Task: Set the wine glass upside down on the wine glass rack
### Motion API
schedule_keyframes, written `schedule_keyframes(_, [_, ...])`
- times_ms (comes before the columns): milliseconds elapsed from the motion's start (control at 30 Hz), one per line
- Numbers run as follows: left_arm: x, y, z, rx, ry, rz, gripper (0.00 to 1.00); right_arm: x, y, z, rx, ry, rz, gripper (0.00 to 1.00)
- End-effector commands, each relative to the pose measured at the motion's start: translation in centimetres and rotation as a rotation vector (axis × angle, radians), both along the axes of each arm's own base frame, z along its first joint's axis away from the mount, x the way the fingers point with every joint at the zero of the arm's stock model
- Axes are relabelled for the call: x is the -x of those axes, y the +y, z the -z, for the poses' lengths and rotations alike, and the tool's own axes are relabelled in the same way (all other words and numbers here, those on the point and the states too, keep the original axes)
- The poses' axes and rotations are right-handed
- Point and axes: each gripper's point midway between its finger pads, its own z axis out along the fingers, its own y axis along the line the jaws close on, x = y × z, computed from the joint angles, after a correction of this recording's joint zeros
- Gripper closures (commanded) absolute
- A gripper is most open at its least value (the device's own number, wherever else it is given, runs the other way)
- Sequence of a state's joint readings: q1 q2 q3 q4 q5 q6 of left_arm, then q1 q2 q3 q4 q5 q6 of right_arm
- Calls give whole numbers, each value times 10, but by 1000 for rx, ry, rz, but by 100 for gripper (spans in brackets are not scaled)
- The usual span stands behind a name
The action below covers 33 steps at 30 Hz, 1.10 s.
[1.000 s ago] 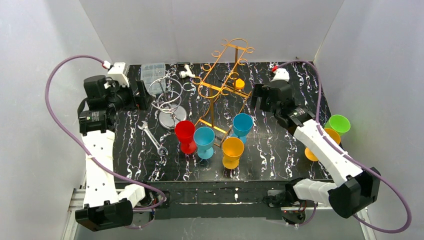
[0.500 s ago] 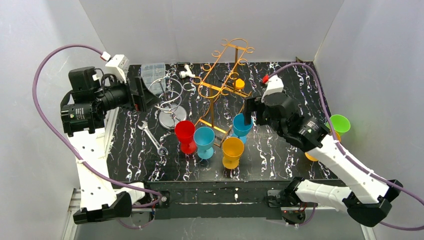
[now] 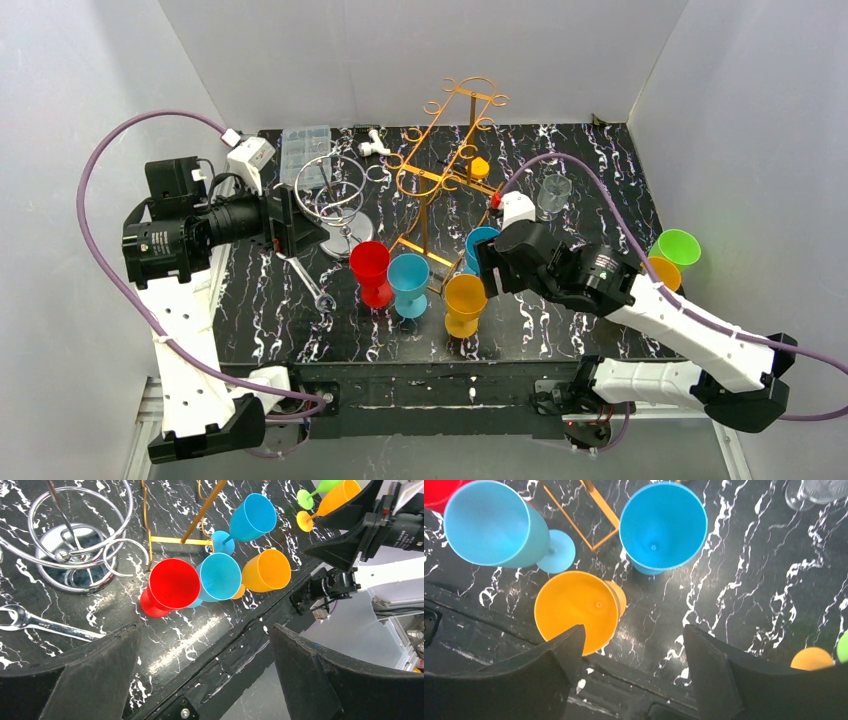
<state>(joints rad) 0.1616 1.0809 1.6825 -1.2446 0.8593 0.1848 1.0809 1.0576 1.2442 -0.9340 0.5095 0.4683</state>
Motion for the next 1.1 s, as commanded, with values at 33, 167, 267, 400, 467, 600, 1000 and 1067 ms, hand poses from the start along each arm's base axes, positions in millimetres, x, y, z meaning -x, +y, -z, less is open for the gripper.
schedule_keyframes(33, [14, -13, -8, 66, -7, 77, 1, 22, -11, 20, 8, 107, 27, 26])
schedule_keyframes(167, [14, -13, -10, 67, -14, 73, 1, 22, -3, 36, -3, 124, 33, 28])
schedule_keyframes(267, [14, -13, -8, 60, -17, 72, 1, 18, 4, 38, -5, 119, 37, 32])
schedule_keyframes(400, [14, -14, -8, 70, -24, 79, 1, 15, 14, 51, 11, 133, 36, 33])
schedule_keyframes(467, [14, -15, -9, 74, -30, 80, 1, 13, 19, 55, 3, 133, 37, 33])
schedule_keyframes(600, [16, -15, -12, 75, -43, 81, 1, 12, 16, 73, 44, 150, 56, 38])
schedule_keyframes(1000, [17, -30, -40, 222, -33, 107, 1, 20, 14, 95, 10, 183, 67, 93])
schedule_keyframes(1067, [18, -33, -47, 257, -23, 108, 1, 20, 11, 83, -12, 164, 70, 99])
